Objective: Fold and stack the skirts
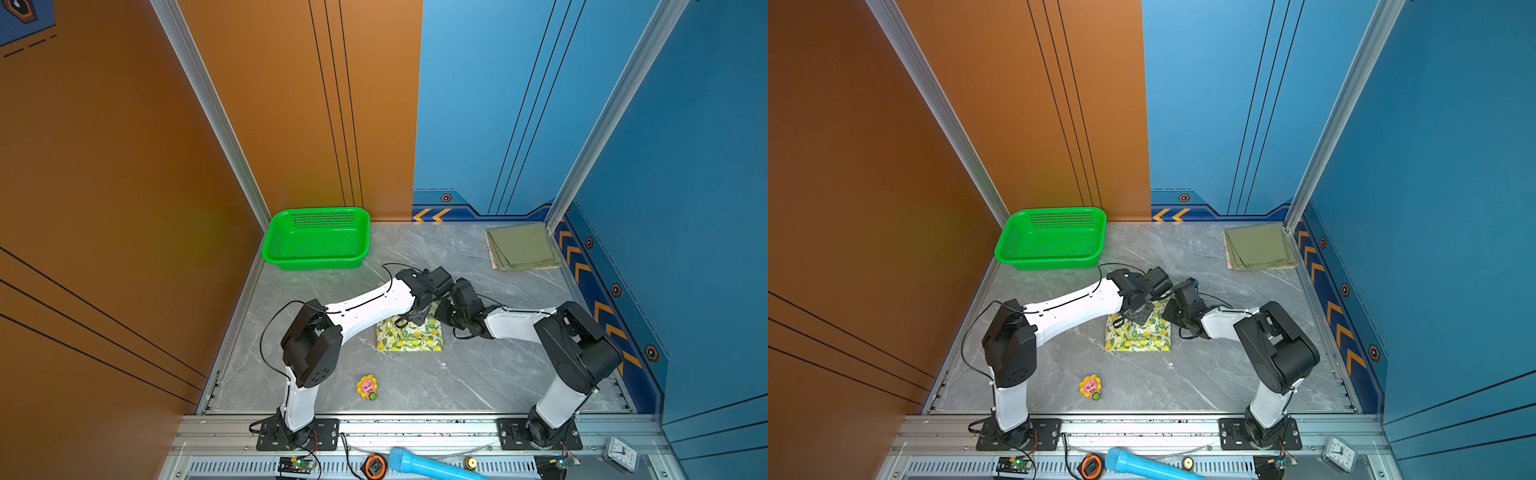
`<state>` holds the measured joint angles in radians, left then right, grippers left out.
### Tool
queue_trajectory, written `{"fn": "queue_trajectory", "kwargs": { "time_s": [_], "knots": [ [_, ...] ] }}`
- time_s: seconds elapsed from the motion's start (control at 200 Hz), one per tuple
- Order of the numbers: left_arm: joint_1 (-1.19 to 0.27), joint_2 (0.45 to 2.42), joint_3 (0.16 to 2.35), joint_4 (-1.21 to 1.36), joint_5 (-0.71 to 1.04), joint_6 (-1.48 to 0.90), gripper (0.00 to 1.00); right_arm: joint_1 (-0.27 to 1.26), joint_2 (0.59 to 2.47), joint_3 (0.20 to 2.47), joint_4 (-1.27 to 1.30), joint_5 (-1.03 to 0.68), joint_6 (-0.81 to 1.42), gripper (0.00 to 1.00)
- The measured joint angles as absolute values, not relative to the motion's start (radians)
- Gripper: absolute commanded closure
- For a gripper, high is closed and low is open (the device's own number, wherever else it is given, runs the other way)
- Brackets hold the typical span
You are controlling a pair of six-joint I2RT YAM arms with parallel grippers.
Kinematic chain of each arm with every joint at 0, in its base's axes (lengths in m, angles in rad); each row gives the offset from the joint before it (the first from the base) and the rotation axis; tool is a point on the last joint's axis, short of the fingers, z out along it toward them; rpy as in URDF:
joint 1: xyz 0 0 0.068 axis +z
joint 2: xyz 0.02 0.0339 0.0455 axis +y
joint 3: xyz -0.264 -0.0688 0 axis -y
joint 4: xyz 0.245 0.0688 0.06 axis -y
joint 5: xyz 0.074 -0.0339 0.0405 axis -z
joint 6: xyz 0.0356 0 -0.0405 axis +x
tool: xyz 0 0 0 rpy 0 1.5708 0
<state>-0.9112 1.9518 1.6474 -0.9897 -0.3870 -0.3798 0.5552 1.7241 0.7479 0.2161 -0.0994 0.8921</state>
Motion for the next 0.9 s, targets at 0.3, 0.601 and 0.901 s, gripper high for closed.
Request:
{"fn": "queue_trajectory", "kwargs": {
  "time_s": [0.3, 0.601, 0.901],
  "knots": [
    [-0.916, 2.019, 1.779, -0.996, -0.282, -0.382, 1.0, 0.558, 1.73, 0.67, 0.382, -0.101, 0.981, 0.96],
    [-0.91, 2.105, 1.865, -0.991, -0.155, -0.41, 1.0, 0.563, 1.741, 0.625, 0.492, -0.101, 1.031, 0.93],
    [-0.885, 2.143, 1.869, -0.975, -0.035, -0.451, 0.73, 0.559, 1.721, 0.577, 0.574, -0.1, 1.063, 0.65]
  ]
}}
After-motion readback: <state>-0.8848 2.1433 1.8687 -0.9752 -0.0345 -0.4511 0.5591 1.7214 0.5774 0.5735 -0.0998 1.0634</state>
